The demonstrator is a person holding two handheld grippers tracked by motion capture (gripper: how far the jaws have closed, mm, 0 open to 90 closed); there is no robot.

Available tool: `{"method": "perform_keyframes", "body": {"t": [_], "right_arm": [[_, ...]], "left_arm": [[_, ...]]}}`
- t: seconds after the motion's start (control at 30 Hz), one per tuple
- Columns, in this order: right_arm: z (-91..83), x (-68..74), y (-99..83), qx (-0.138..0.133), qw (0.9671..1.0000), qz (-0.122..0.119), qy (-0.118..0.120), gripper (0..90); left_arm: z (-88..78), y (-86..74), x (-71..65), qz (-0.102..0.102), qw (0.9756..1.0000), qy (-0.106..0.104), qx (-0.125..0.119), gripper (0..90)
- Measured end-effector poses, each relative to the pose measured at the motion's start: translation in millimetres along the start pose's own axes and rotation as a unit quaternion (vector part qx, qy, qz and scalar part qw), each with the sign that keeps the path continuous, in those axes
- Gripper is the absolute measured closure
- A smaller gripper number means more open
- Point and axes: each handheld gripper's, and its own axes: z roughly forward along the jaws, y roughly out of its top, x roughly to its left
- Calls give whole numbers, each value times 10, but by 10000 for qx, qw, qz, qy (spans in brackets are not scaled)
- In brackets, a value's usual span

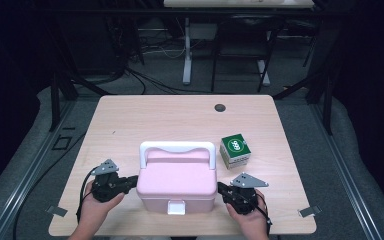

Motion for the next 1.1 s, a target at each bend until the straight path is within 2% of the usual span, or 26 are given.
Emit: {"method": "perform_keyframes", "body": {"t": [0.13,0.23,0.3,0.33,0.37,0.47,0.57,0.67,0.87,1.0,1.03,1.1], "right_arm": [[-19,-13,23,7,10000,-44,-47,791],[-51,-36,74,73,9999,-30,-63,752],[-96,-94,173,181,9997,81,111,729],[-96,-94,173,181,9997,81,111,729],[-107,-100,195,193,9997,82,95,719],[-157,-125,293,143,9998,67,85,664],[-205,-131,382,285,9996,-45,29,627],[-245,-140,464,289,9995,-79,123,601],[-343,-127,647,354,9988,-171,278,579],[-401,-126,752,421,9981,-279,345,551],[-424,-138,802,483,9972,-292,482,551],[-444,-137,847,540,9968,-280,526,551]], "left_arm": [[-36,12,16,-18,10000,-27,-50,727],[-81,55,38,57,10000,46,-29,708],[-132,108,57,22,9999,95,-110,672],[-132,108,57,22,9999,95,-110,661],[-159,150,71,-60,9999,45,-148,661],[-178,210,66,-56,9998,70,-156,622],[-212,277,70,-29,9998,72,-162,604],[-265,358,79,-45,9999,34,-150,563],[-406,520,80,-1,9996,-101,-256,544],[-473,606,75,48,9997,-145,-191,532],[-493,644,62,90,9998,-134,-150,528],[-504,677,45,133,9998,-129,-110,528]]}}
